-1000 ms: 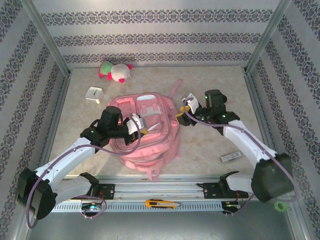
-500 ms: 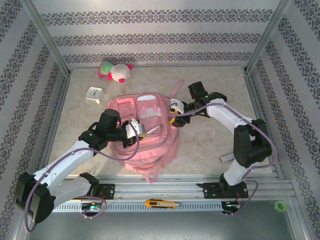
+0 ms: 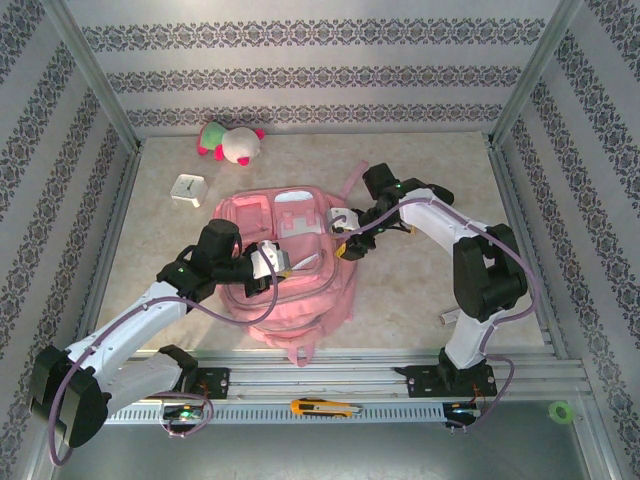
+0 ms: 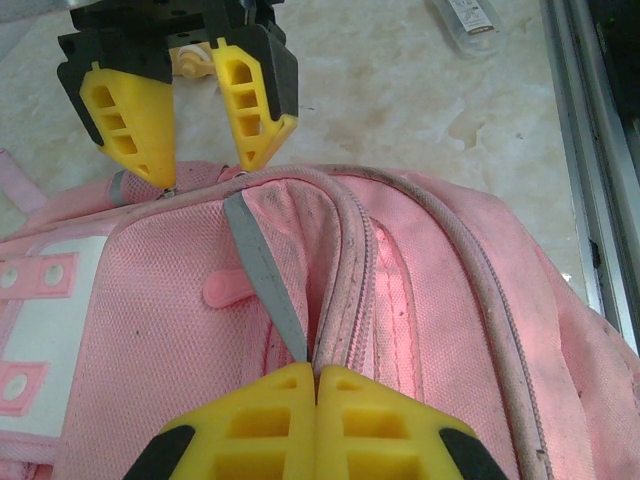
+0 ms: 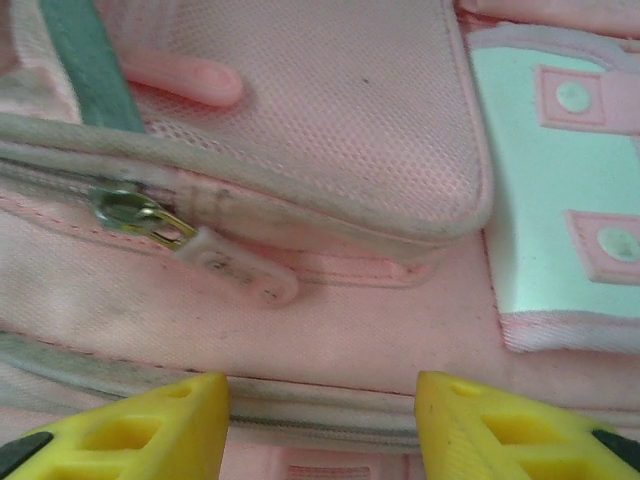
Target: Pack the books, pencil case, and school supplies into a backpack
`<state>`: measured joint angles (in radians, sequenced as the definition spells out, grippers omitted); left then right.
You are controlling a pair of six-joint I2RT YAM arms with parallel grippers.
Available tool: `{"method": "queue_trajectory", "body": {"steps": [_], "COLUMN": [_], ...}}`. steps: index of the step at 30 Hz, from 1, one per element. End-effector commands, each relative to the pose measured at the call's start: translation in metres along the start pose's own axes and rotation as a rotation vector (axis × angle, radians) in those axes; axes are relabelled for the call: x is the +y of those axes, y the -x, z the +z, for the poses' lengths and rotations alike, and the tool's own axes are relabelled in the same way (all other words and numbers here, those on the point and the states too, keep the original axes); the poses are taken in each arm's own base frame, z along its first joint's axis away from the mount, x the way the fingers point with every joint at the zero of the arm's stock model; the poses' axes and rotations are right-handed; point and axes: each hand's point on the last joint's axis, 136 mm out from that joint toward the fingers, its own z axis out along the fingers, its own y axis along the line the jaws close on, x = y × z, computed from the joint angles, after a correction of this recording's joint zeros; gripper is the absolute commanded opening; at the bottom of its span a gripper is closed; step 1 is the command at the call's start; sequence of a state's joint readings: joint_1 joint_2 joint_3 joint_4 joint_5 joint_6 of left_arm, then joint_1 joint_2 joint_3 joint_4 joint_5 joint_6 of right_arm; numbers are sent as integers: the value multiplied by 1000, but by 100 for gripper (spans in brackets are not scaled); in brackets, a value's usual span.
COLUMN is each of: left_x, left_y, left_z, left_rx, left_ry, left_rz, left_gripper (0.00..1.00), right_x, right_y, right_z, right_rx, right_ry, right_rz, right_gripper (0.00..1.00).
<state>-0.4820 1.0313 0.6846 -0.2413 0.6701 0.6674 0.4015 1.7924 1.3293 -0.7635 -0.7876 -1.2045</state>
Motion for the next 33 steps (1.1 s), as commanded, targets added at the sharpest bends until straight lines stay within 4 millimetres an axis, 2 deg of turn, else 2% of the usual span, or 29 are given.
{"method": "queue_trajectory", "body": {"steps": [1, 5, 10, 16, 19, 26, 33], "left_x": [2, 1, 3, 22, 25, 21, 24], "left_y": [6, 8, 9, 0, 0, 9, 6], "left_z": [-5, -5, -5, -2, -1, 0, -2], "left_rx": [-32, -42, -47, -8, -5, -55, -38], "left_ry": [3, -4, 9, 108, 119, 89, 117], "left_rz": [36, 36, 29, -7, -16, -19, -25], "left_gripper": [0, 0, 0, 0, 0, 0, 0], "right_x": [20, 32, 41, 61, 69, 59, 51], "right_y": [21, 31, 33, 44, 49, 48, 51], "right_z": [5, 12, 18, 4, -2, 1, -2], "right_rx": [-63, -72, -66, -84, -99, -105, -129], "right_ry": [92, 132, 178, 231, 232, 201, 168], "right_rz": [-8, 19, 71, 151, 173, 234, 253], "right_gripper": [51, 51, 50, 44, 43, 43, 41]}}
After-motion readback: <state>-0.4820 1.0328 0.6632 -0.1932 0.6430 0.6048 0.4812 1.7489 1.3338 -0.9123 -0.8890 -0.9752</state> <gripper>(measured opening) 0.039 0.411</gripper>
